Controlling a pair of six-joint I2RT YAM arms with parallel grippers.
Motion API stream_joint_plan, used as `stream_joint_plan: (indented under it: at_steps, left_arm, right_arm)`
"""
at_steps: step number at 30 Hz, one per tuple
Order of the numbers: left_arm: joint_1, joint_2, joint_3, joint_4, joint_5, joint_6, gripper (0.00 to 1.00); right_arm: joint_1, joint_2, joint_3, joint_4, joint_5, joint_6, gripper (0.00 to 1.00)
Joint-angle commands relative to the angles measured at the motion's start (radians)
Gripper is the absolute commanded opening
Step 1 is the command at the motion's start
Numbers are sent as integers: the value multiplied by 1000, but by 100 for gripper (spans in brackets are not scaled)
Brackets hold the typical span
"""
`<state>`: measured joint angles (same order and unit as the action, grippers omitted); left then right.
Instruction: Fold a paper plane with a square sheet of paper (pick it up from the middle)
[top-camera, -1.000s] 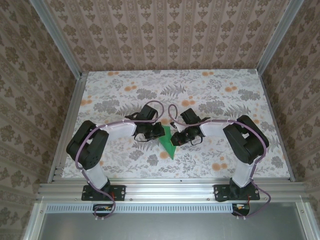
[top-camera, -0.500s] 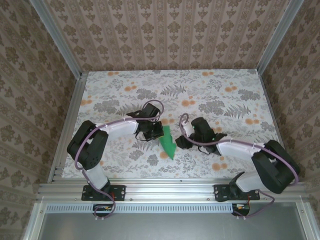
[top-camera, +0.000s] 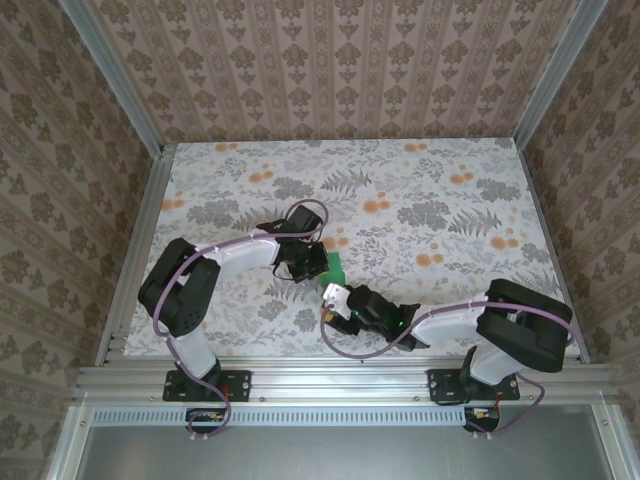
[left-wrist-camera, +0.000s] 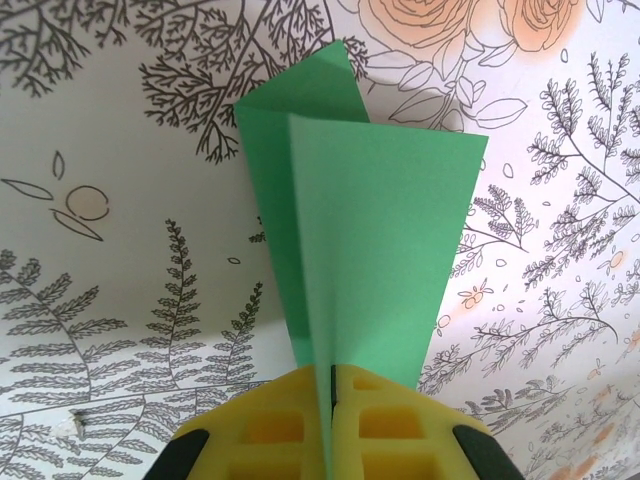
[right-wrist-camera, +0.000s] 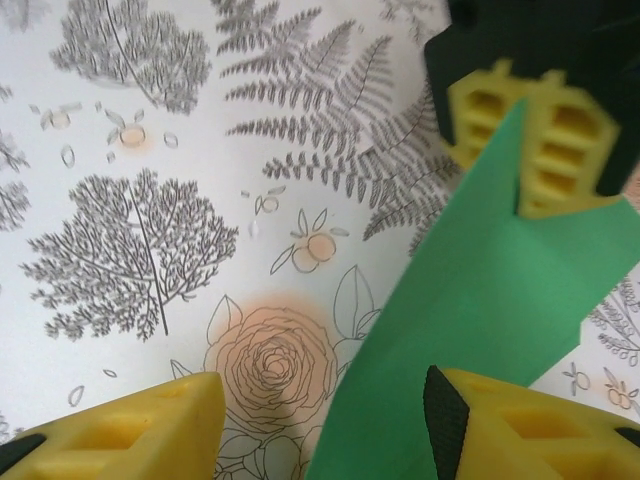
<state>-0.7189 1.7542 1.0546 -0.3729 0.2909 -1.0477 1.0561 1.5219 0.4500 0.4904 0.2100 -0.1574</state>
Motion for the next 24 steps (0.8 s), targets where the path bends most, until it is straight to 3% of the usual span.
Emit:
stream_joint_plan:
  at_steps: [1,5,15,24]
  left_arm:
    - [-4,8,25,-29,-5,-18,0]
    - [-6,8,21,-30,-4,-17,0]
    - [-10,10,24,-26,-6,-26,0]
    - [-12,-2,25,-34,-22,-28,0]
  right_arm:
    - [21,41,16,78,145,-47,58]
    - [25,57,25,86,183,-51,54]
    - [25,110,51,91,243,-42,31]
    - [20,98,7,120,224,81,10]
